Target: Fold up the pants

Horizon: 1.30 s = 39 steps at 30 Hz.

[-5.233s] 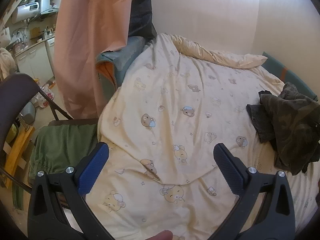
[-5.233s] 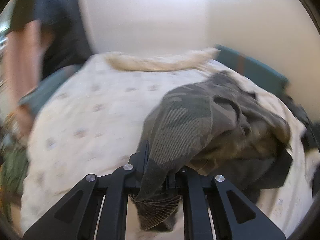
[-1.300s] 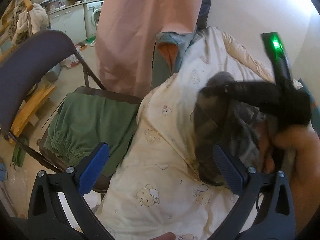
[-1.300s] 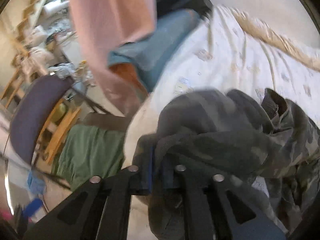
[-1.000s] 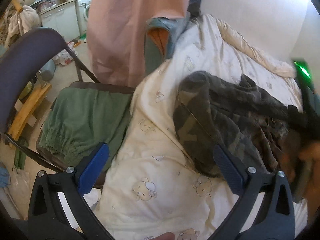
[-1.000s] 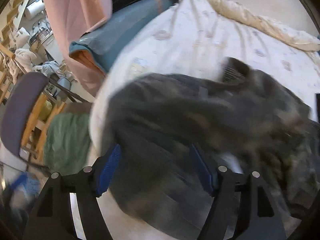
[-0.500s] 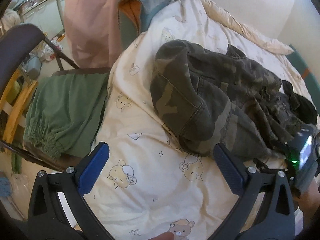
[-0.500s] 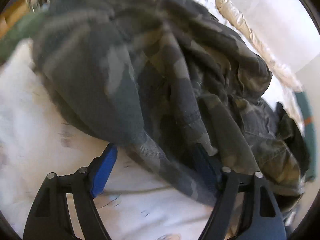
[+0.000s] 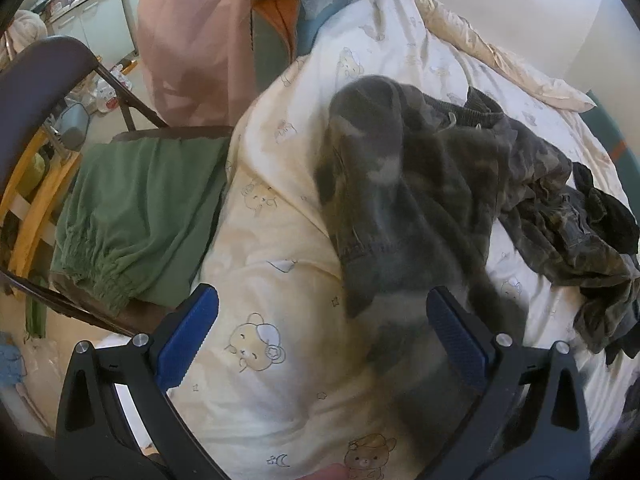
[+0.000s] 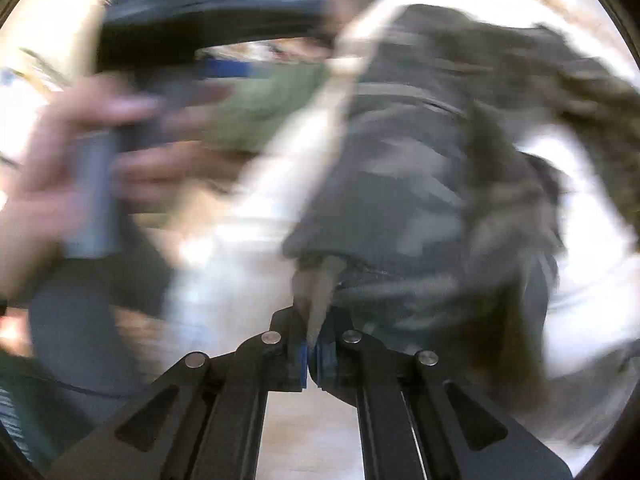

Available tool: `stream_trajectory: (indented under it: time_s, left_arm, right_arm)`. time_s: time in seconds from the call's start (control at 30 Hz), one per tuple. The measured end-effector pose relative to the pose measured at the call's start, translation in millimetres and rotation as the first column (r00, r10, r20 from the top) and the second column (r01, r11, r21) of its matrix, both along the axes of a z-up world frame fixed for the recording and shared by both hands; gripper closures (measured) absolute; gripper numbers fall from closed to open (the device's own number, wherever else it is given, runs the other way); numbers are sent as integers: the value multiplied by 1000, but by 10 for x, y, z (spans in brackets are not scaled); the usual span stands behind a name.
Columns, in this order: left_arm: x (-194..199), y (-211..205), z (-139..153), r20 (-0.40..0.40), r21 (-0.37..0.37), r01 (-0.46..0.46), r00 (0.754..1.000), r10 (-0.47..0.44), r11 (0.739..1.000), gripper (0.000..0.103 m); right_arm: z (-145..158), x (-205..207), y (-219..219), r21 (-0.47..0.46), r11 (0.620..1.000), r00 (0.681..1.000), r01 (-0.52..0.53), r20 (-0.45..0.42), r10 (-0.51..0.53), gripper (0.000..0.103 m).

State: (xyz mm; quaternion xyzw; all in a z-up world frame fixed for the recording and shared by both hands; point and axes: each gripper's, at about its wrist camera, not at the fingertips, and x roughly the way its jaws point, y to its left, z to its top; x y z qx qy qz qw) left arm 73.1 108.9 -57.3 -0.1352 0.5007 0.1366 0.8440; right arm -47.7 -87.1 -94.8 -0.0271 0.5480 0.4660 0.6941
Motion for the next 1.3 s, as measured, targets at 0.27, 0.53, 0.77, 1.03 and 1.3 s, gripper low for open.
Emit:
stream_trajectory:
  time_s: [0.27,0.53,0.77,1.03,1.3]
  left_arm:
    - [-172,217,-7,-2,-90,-41,999,41,995,1]
    - [-358,-482,-235,-70,-99,115,990,-122,988,1]
    - [-352,-1301,-602,-156,-37,292,943,-294,956,0]
    - [-311,-2034,-1094,-286,155,493,852,-439,856,23]
    - [-246,-2007,-1190,-279,153,444,876,-393,883,85]
  right_arm:
    - [-222,-94,125,-83,996,991,44,-124,-54,25]
    - [392,340,-1299,-104,863,868,494,114,-483,23]
    - [461,924,-2956,-204,409,457,889,358,-814,23]
    - [-15,1460,-3521,-304,341,448,890,440,-778,23]
    - [-150,1677,-3375,-360,351,497,865,513,-699,63]
